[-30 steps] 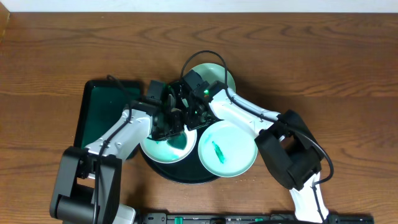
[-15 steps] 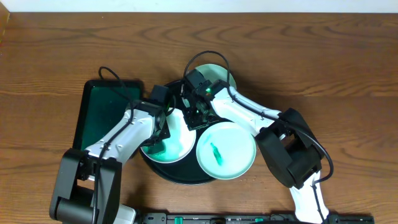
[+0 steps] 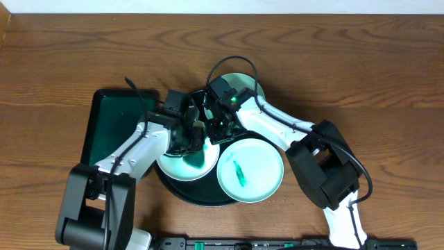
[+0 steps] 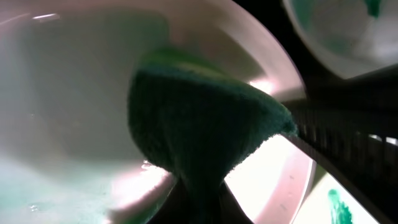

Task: Clean dirty plates on tray and stack at the side
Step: 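Scrub the tilted plate with the sponge held in left gripper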

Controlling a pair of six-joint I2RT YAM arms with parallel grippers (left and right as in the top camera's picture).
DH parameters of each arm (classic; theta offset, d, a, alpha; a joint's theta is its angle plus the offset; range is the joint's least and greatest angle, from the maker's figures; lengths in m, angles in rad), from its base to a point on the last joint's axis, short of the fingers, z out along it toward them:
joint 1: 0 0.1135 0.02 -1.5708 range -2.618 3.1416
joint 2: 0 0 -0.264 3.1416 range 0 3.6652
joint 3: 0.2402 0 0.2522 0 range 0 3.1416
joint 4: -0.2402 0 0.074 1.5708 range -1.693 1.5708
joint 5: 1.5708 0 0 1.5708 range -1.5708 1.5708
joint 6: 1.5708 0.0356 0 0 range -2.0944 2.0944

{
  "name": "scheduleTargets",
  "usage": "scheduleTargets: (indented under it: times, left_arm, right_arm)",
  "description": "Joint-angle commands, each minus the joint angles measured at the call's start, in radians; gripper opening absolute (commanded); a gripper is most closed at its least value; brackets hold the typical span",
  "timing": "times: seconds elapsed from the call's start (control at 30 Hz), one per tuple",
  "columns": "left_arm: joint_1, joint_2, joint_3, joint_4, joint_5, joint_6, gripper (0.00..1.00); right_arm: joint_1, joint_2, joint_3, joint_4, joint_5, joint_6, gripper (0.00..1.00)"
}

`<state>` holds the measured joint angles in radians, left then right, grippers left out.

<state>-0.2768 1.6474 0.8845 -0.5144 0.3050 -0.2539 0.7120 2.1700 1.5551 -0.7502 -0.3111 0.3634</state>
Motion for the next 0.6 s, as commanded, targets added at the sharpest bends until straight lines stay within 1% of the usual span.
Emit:
scheduleTargets:
  times: [0.0, 0.03, 0.07, 0.1, 0.13, 0.2, 0.27, 0.3, 0.33, 0.37, 0.4, 0.43, 0.5, 0.53, 0.57]
  left_arm:
    - [-0.003, 0.017, -0.017, 0.024, -0.488, -0.127, 0.07]
    - [-0.003, 0.017, -0.017, 0.023, -0.541, -0.151, 0.07]
    - [-0.003, 0.017, -0.017, 0.020, -0.529, -0.152, 0.07]
    - [-0.003, 0.017, -0.017, 0.002, -0.475, -0.151, 0.07]
    - [-0.004, 0.017, -0.017, -0.036, -0.337, -0.151, 0.07]
    - [-0.005, 0.017, -0.017, -0.073, -0.166, -0.144, 0.07]
    - [-0.013, 0.017, -0.017, -0.085, 0.094, -0.145, 0.07]
    - [-0.018, 0.017, -0.017, -0.075, 0.164, -0.145, 0.07]
    - [-0.023, 0.017, -0.017, -0.071, 0.193, -0.164, 0.07]
    - [-0.026, 0.017, -0.017, -0.069, 0.208, -0.249, 0.07]
    - [-0.025, 0.017, -0.017, -0.056, 0.188, -0.289, 0.07]
    - [-0.024, 0.017, -0.017, -0.050, 0.101, -0.319, 0.07]
    - [-0.015, 0.017, -0.017, -0.035, -0.140, -0.366, 0.07]
    - [-0.011, 0.017, -0.017, -0.007, -0.266, -0.365, 0.07]
    - [-0.010, 0.017, -0.016, 0.008, -0.360, -0.365, 0.07]
  right_arm:
    - [0.006, 0.019, 0.011, -0.001, -0.023, 0.006, 0.01]
    - [0.006, 0.019, 0.011, -0.001, -0.023, 0.006, 0.01]
    - [0.006, 0.019, 0.011, -0.002, -0.023, 0.006, 0.01]
    - [0.006, 0.019, 0.011, -0.001, -0.023, 0.006, 0.01]
    - [0.006, 0.019, 0.011, 0.000, -0.023, 0.006, 0.01]
    - [0.006, 0.019, 0.011, 0.001, -0.023, 0.006, 0.01]
    - [0.006, 0.019, 0.011, 0.002, -0.035, 0.006, 0.01]
    - [0.005, 0.019, 0.011, 0.001, -0.037, 0.006, 0.01]
    - [0.003, 0.019, 0.011, -0.002, -0.040, 0.006, 0.01]
    - [0.000, 0.019, 0.011, -0.002, -0.067, 0.006, 0.01]
    - [-0.005, 0.019, 0.006, -0.002, -0.091, 0.006, 0.01]
    - [-0.006, 0.020, -0.001, -0.002, -0.108, 0.006, 0.01]
    - [-0.012, 0.025, -0.006, -0.002, -0.117, 0.006, 0.01]
    - [-0.015, 0.025, -0.006, -0.002, -0.117, 0.006, 0.01]
    - [-0.015, 0.025, -0.006, -0.002, -0.117, 0.006, 0.01]
